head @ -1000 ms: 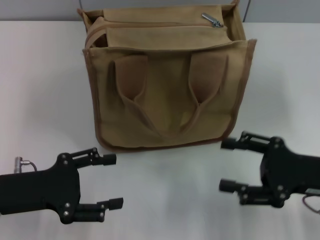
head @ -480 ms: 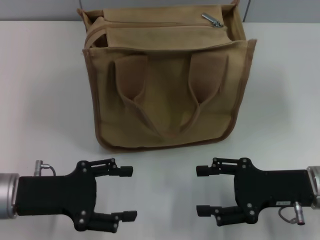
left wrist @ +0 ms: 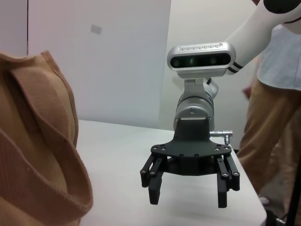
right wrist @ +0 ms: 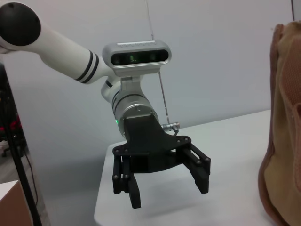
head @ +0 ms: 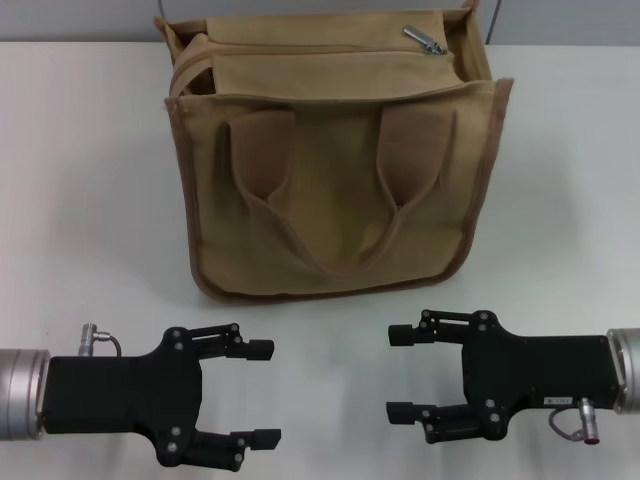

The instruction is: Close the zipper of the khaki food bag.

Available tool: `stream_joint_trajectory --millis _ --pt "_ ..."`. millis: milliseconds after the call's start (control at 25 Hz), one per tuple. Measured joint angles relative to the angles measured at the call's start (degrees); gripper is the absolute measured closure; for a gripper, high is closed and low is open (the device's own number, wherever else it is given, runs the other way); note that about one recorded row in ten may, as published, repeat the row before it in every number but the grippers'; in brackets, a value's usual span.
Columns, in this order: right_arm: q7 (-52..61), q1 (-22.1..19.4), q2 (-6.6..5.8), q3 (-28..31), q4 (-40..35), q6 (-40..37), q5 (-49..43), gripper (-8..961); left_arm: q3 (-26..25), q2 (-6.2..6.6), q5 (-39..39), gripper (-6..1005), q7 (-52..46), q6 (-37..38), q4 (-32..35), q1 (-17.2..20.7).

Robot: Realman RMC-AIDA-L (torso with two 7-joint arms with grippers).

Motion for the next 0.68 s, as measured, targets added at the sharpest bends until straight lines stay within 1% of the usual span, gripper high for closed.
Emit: stream_joint_trajectory --millis 160,680 --pt "-0.61 0.43 0.04 0.07 0.65 0.6 0.62 170 -0.03 -0.05 -0.12 167 1.51 -0.5 -0.69 0.09" --pt "-2.31 0.84 0.02 0.14 1.13 1.04 2.95 170 -0.41 0.01 -0.22 167 1.55 -0.53 -0.85 -0.13"
